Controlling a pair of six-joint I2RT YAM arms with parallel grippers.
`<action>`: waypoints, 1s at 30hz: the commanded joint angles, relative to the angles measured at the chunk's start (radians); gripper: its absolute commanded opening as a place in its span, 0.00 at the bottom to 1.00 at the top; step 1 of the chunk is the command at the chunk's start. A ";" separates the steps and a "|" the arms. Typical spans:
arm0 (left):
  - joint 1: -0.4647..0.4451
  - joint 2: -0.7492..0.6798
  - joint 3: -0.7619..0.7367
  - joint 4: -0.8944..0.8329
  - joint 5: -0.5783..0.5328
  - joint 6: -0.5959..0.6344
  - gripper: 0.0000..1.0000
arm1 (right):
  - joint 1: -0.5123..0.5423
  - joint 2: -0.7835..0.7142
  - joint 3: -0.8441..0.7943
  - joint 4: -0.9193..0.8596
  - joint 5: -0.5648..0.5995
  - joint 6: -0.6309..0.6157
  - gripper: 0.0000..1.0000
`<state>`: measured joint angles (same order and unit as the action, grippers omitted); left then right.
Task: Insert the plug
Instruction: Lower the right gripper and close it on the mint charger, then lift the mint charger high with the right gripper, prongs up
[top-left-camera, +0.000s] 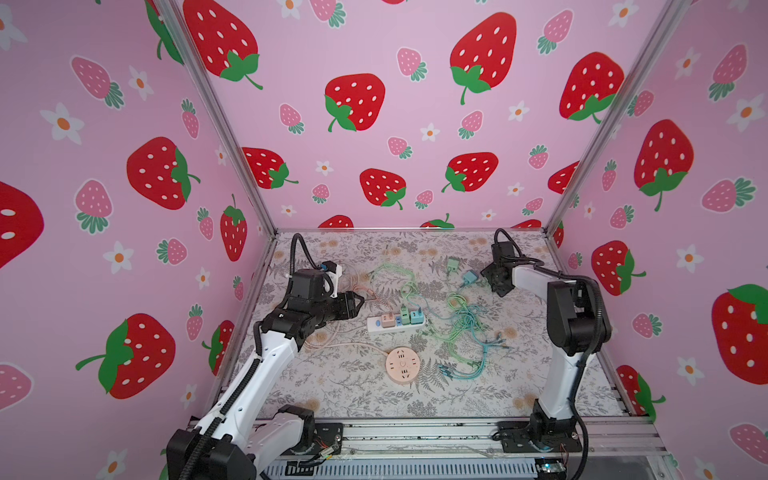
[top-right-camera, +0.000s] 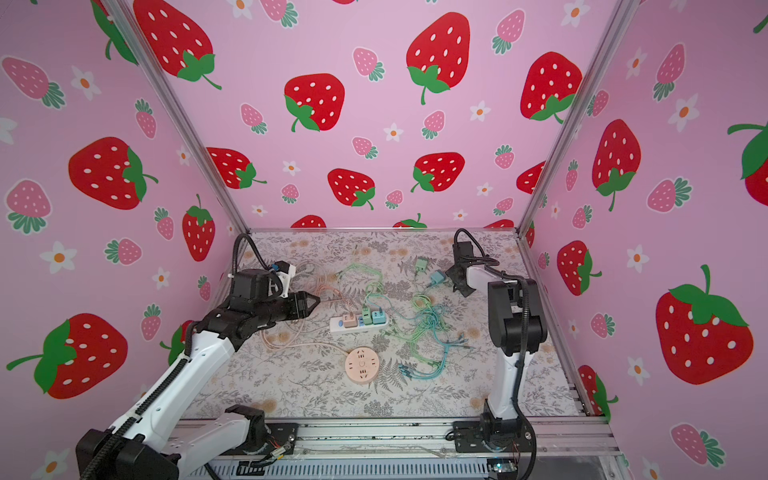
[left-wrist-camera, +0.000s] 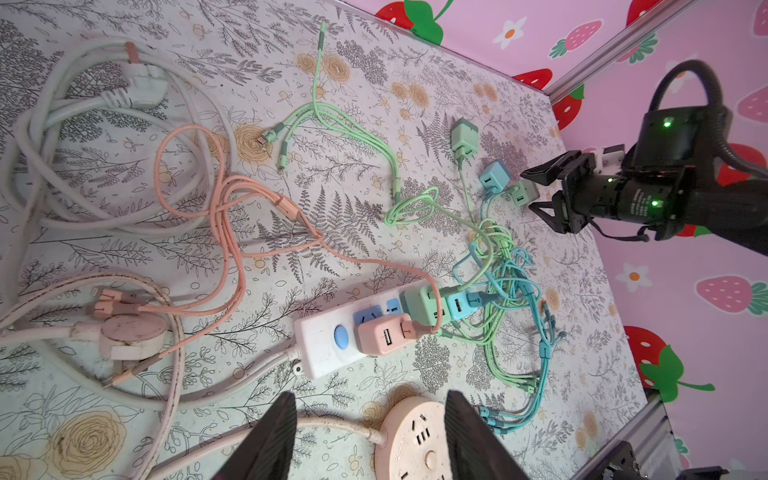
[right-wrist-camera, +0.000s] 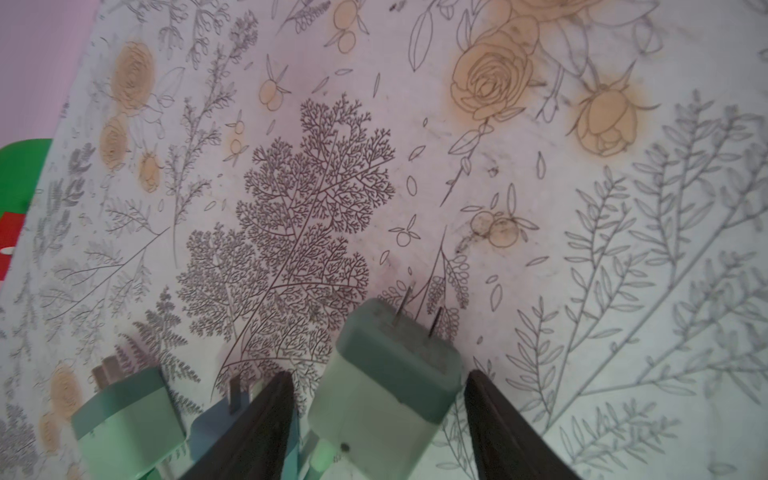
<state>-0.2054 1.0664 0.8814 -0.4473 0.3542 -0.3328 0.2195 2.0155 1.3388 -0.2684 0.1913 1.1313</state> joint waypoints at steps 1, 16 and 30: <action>0.003 -0.014 0.001 -0.002 0.026 0.009 0.60 | -0.003 0.042 0.058 -0.130 0.024 0.027 0.68; 0.004 -0.030 0.007 -0.008 0.026 0.019 0.60 | 0.024 0.115 0.095 -0.161 0.055 -0.154 0.56; 0.004 -0.018 0.017 -0.013 0.029 0.019 0.60 | 0.039 0.013 0.052 -0.111 -0.007 -0.569 0.47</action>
<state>-0.2054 1.0515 0.8814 -0.4477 0.3679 -0.3317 0.2516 2.0796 1.4292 -0.3576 0.2348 0.7124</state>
